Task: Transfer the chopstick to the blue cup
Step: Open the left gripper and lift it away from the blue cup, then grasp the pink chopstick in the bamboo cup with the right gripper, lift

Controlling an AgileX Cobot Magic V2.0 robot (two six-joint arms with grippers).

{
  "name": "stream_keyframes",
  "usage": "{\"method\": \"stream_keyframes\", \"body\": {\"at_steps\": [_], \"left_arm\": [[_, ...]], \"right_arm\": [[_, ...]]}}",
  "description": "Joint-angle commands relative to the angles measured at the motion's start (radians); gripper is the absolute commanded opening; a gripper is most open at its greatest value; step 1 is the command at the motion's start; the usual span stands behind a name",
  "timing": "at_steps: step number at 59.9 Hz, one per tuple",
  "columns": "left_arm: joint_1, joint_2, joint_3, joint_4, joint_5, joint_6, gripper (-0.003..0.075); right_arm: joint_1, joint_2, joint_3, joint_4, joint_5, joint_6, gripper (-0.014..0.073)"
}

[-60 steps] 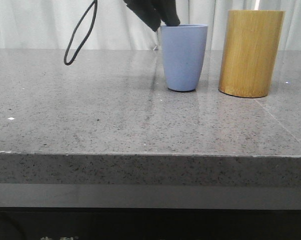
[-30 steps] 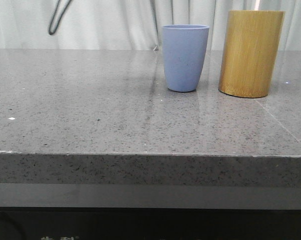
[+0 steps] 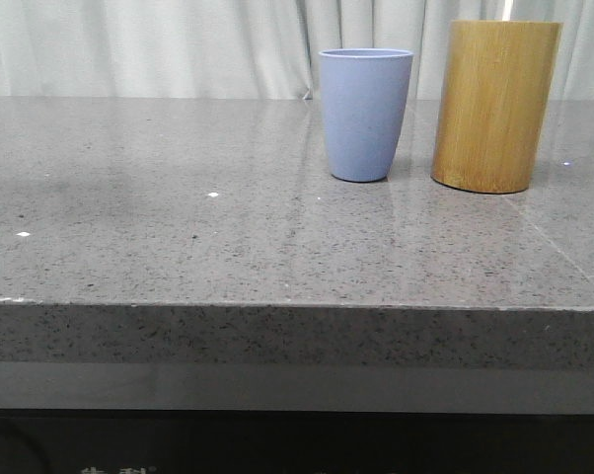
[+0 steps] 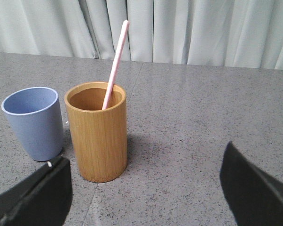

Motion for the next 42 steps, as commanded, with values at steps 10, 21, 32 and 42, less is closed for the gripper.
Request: {"method": "stream_keyframes", "body": {"at_steps": [10,21,32,42], "left_arm": [[0.183,-0.314,0.328,-0.074,-0.23,-0.031,-0.0019],[0.219,-0.575,0.628,-0.084,-0.442,-0.031,-0.0019],[0.219,-0.812,0.872,-0.084,-0.632,-0.024,-0.0019],[0.219,-1.015,1.044,-0.084,-0.757,-0.024,-0.0019]], "right_arm": [[-0.002,0.009,-0.036,0.003,-0.085,0.004,0.0643],[-0.002,0.009,-0.036,0.003,-0.085,0.004,0.0643],[-0.002,0.021,-0.036,0.003,-0.094,0.004,0.0643],[-0.002,0.089,-0.046,0.003,-0.107,0.004,0.0643]]}}
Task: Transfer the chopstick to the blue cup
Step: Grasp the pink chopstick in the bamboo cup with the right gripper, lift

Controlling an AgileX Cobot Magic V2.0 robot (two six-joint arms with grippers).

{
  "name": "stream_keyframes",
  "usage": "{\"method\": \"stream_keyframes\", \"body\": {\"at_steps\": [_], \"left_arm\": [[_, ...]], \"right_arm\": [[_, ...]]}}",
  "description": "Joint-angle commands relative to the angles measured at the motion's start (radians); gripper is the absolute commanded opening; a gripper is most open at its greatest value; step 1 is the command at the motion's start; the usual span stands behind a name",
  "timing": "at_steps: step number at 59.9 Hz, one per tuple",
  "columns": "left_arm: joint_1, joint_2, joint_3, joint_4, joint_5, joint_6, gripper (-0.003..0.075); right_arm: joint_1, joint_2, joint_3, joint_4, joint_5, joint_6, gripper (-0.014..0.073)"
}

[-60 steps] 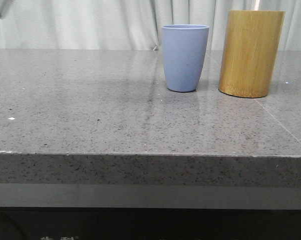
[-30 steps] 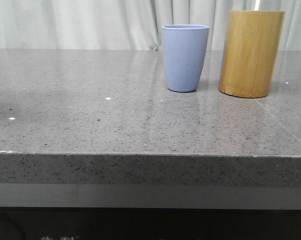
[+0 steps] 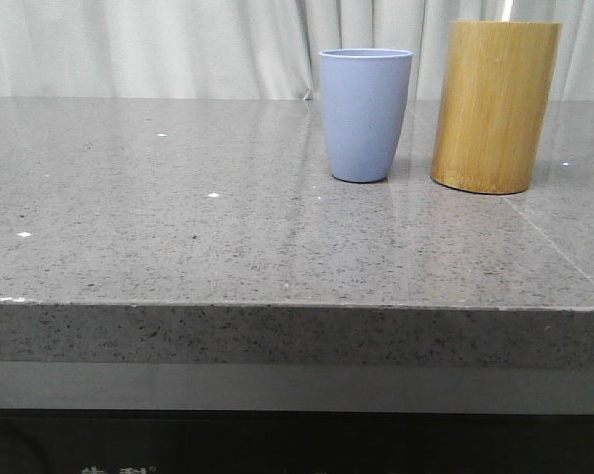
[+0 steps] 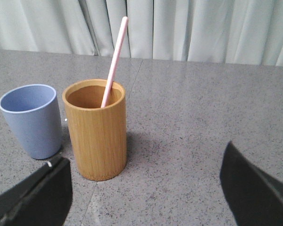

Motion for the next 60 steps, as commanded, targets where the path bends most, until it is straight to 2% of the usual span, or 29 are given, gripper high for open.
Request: {"method": "stream_keyframes", "body": {"at_steps": [1,13,22,35,60], "left_arm": [[0.001,-0.1,0.052,-0.011,-0.153,-0.002,-0.0019],[0.001,-0.307,0.192,-0.011,-0.241,-0.002,-0.0019],[0.001,-0.379,0.241,-0.009,-0.248,-0.002,-0.0019],[0.001,-0.387,0.247,-0.007,-0.292,-0.002,-0.0019],[0.001,-0.385,0.247,-0.006,-0.292,-0.002,-0.0019]], "right_arm": [[-0.002,0.053,-0.045,0.003,-0.102,0.004,0.0643],[-0.002,0.221,-0.126,0.008,-0.212,0.004,0.0643],[-0.002,0.39,-0.251,0.106,-0.262,0.004,0.0643],[0.01,0.637,-0.477,0.28,-0.257,0.004,0.0643],[0.056,0.963,-0.762,0.287,-0.265,0.004,0.0643]]}}
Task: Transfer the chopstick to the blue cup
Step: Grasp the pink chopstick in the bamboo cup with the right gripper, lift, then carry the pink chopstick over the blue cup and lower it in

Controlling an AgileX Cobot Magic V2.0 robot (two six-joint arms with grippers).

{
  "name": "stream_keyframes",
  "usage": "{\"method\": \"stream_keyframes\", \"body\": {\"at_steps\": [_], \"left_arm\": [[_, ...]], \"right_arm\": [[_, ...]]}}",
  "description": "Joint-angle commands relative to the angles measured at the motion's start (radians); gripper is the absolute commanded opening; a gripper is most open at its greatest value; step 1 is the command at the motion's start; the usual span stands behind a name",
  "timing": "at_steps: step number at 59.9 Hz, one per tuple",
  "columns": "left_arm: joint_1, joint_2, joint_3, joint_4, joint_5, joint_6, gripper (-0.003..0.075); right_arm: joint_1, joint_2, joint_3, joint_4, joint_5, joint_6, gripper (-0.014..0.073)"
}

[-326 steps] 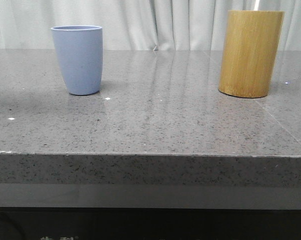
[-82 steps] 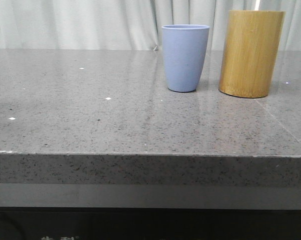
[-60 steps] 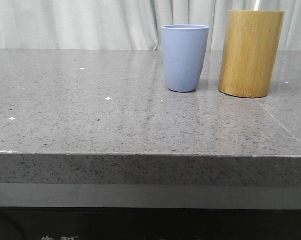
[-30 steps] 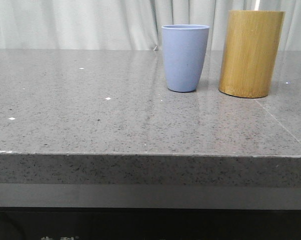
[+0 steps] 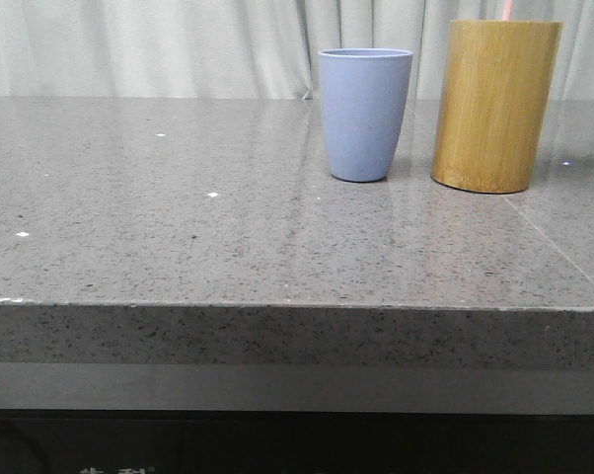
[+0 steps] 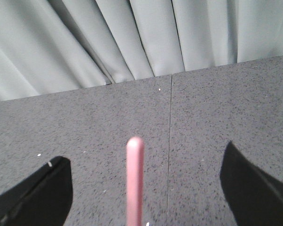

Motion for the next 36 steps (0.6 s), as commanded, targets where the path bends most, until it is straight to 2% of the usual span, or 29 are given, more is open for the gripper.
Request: {"method": "stream_keyframes", "body": {"at_steps": [1,7,11,25,31,36], "left_arm": [[0.001,0.014,-0.025,-0.006,-0.087,-0.002,-0.0019],[0.001,0.014,-0.025,-0.005,-0.087,-0.002,-0.0019],[0.001,0.014,-0.025,-0.003,-0.087,-0.002,-0.0019],[0.001,0.014,-0.025,-0.003,-0.087,-0.002,-0.0019],[0.001,0.014,-0.025,-0.003,-0.087,-0.002,-0.0019],[0.001,0.014,-0.025,-0.003,-0.087,-0.002,-0.0019]], "right_arm": [[0.002,0.017,-0.072,0.008,-0.082,0.002,0.0643],[0.002,0.054,-0.097,0.008,-0.078,0.002,0.0636],[0.002,0.058,-0.098,0.008,-0.08,0.002,0.0577],[0.002,0.058,-0.098,0.008,-0.092,0.002,0.014],[0.003,0.058,-0.098,0.008,-0.093,0.002,0.0036],[0.004,0.055,-0.102,0.008,-0.099,0.002,0.0005]]}}
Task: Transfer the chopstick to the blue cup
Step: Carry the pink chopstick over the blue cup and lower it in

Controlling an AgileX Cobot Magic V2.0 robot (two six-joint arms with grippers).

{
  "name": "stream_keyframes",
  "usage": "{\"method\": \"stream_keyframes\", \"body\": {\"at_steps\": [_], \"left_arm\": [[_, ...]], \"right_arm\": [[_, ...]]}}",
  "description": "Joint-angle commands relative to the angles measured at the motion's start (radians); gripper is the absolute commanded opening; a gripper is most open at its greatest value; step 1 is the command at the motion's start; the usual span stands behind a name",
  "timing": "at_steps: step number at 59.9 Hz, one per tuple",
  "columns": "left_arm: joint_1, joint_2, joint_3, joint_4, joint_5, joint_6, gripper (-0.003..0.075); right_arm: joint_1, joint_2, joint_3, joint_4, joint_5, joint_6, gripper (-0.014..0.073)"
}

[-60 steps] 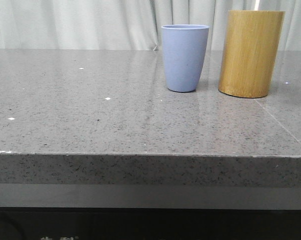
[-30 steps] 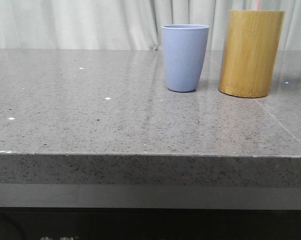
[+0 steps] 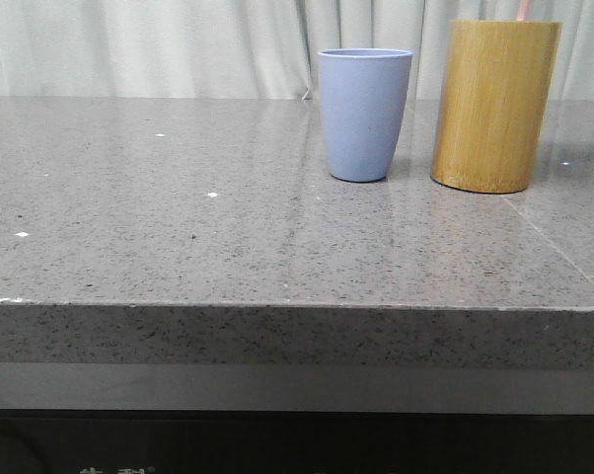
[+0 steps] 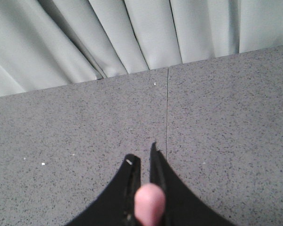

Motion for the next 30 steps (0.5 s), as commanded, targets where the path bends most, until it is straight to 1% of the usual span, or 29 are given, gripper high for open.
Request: {"method": "stream_keyframes", "body": {"at_steps": [1,18,30], "left_arm": [[0.001,0.014,-0.025,-0.003,-0.086,-0.002,-0.0019],[0.001,0.014,-0.025,-0.003,-0.086,-0.002,-0.0019],[0.001,0.014,-0.025,-0.003,-0.086,-0.002,-0.0019]], "right_arm": [[0.004,-0.049,-0.046,0.001,-0.082,0.0,0.0003],[0.053,-0.122,-0.15,-0.018,-0.065,0.0,0.0004],[0.102,-0.158,-0.259,-0.162,-0.048,-0.001,0.0004]]}}
